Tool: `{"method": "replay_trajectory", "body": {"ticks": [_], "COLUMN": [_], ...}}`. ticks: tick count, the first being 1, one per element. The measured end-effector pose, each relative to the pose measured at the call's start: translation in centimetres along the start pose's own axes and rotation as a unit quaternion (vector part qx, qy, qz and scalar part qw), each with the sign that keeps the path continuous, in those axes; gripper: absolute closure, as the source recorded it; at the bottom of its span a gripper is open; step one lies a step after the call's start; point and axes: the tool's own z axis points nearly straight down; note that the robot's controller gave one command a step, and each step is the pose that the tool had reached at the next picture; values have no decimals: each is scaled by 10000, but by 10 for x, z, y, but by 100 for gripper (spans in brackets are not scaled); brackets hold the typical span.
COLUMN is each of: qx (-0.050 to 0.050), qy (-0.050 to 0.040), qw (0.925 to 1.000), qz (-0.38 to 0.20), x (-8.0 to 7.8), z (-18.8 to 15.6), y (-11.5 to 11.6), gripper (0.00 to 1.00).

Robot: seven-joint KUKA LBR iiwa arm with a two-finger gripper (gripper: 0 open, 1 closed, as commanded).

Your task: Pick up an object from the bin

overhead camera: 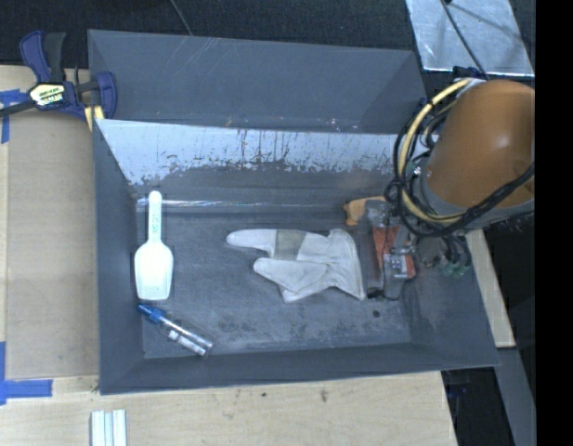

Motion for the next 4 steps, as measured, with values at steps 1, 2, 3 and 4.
{"method": "replay_trajectory", "body": {"ticks": [1,2,3,4], "qx": [-30,-9,-15,-14], "qy": [32,23,38,37], "qw": [9993,9977,9970,9989], "qz": [-379,-674,-767,-467], "x": [1,-1,-13,2], "z": [33,79,117,127], "y": [29,34,54,49], "gripper": [0,0,0,100]}}
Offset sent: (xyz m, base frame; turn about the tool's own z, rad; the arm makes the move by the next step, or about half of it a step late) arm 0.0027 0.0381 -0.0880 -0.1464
